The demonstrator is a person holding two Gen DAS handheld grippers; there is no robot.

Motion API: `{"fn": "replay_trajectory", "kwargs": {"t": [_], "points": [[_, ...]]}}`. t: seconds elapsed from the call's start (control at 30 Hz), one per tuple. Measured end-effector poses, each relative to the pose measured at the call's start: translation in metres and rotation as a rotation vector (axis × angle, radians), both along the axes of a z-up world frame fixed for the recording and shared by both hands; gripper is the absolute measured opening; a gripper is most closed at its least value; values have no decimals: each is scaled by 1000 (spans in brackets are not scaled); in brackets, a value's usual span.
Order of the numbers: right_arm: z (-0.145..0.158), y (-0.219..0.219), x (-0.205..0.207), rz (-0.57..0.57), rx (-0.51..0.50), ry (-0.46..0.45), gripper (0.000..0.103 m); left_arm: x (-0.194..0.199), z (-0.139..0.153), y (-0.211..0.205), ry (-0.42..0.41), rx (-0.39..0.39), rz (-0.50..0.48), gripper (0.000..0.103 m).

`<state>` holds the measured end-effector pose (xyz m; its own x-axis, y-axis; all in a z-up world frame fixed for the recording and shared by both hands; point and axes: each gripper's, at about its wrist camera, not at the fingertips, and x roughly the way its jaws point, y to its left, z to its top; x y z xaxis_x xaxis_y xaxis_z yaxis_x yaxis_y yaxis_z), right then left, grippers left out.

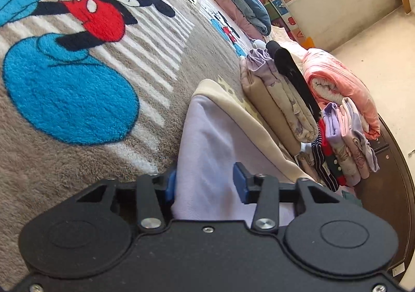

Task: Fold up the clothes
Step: 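Grasp the folded garment with both grippers and lift it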

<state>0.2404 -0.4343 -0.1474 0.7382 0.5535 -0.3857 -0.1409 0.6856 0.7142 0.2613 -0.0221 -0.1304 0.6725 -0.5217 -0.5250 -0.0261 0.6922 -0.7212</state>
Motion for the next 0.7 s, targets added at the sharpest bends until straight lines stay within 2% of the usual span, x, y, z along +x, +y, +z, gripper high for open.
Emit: {"fn": "replay_trajectory", "kwargs": {"t": [0.03,0.07,0.2,0.27,0.37,0.4,0.43,0.47,0.53,0.6,0.7], "points": [[-1,1,1,-6,-9,1,65,1,-2,-1,7,-10,0,11],[-4,2,4,-2,-8,12,43,0,-3,-2,8,-17,4,8],[-7,2,4,6,19,16,36,-12,14,3,-41,-67,12,6],[-5,-3,-2,-3,96,13,35,-22,27,7,-72,-85,11,6],[4,-6,-16,8,193,5,35,-31,27,11,-61,-83,8,7],[5,-5,-19,15,189,10,38,-31,21,13,-43,-71,-7,15],[4,-2,-20,13,155,25,42,-31,12,17,-11,-81,-13,41],[3,-1,-21,-2,118,35,53,-34,6,22,0,-102,-9,50],[3,-2,-26,-32,83,37,55,-43,0,30,-13,-129,-5,50],[6,-3,-33,-49,72,18,70,-42,-1,28,-17,-118,-16,50],[2,6,-33,-47,7,16,70,-34,0,17,-26,-89,-46,43]]}}
